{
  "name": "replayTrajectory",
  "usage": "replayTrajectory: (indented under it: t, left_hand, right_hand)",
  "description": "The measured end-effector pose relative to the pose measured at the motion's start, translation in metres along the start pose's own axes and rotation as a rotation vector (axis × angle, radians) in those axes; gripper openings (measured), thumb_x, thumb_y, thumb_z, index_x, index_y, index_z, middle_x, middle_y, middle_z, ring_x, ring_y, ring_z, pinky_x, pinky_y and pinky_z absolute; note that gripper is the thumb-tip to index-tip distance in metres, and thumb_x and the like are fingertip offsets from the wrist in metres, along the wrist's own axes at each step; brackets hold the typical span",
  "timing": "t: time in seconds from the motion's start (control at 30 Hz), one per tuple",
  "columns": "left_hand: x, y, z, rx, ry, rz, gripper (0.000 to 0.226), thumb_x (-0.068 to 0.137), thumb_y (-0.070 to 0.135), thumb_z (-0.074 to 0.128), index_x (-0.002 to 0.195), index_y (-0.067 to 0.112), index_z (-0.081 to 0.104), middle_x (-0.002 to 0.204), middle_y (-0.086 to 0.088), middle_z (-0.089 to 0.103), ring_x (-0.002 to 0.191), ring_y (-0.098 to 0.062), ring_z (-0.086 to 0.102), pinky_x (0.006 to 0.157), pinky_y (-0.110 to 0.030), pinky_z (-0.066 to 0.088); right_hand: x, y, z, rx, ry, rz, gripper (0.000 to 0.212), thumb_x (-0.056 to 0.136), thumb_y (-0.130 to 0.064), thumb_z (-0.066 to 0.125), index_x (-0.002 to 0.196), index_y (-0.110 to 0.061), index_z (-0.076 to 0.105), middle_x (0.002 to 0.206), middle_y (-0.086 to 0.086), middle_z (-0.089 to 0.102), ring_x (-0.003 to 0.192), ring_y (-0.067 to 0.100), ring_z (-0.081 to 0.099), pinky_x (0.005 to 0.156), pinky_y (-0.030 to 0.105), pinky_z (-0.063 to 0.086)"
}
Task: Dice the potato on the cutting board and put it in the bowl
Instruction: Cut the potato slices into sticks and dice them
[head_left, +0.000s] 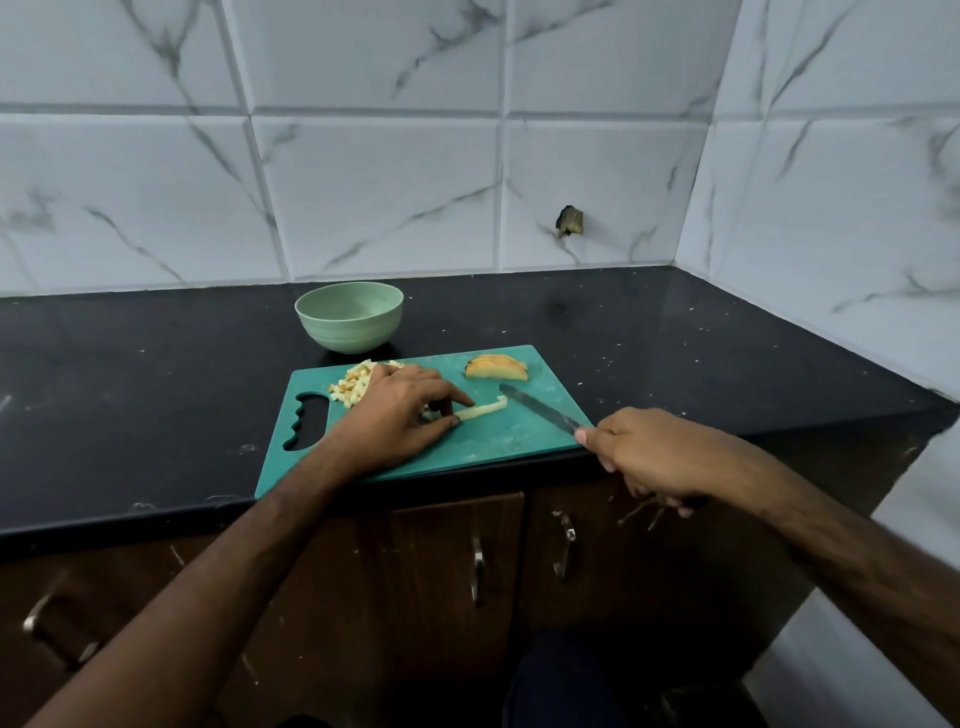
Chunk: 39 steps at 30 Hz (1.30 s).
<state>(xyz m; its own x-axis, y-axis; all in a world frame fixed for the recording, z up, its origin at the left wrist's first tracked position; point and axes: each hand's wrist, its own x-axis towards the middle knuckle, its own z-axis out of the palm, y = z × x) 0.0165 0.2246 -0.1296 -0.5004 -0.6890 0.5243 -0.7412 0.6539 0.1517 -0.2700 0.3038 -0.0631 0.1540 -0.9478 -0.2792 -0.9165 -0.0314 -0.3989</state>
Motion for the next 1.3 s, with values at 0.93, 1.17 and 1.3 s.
replayTrajectory:
  t: [0.93,1.17,1.3]
  left_hand:
    - [-0.001,0.005,-0.004,-0.059,-0.020,0.015,0.015,0.092,0.029,0.072,0.106,0.031,0.073,0.089,0.016,0.063,0.095,-0.005,0.054,0.085,-0.045,0.038]
    - [-0.001,0.003,-0.002,-0.073,-0.025,0.016,0.013,0.092,0.030,0.073,0.105,0.032,0.074,0.088,0.018,0.060,0.092,-0.004,0.053,0.083,-0.046,0.040]
    - [0.000,0.001,-0.001,-0.066,-0.030,0.019,0.013,0.092,0.031,0.072,0.104,0.031,0.074,0.089,0.021,0.057,0.093,-0.003,0.051,0.082,-0.041,0.039]
  right_hand:
    - [0.003,-0.010,0.018,-0.076,0.083,-0.053,0.045,0.109,-0.048,0.029,0.095,-0.014,0.055,0.082,0.008,0.064,0.052,0.018,0.064,0.048,0.027,0.052]
    - [0.002,-0.017,0.022,-0.044,0.124,-0.115,0.045,0.109,-0.049,0.030,0.090,-0.016,0.055,0.082,0.008,0.064,0.051,0.016,0.061,0.048,0.026,0.050]
    - [0.002,-0.017,0.033,-0.050,0.071,-0.095,0.046,0.109,-0.048,0.030,0.090,-0.015,0.054,0.072,0.007,0.061,0.036,0.009,0.052,0.042,0.025,0.047]
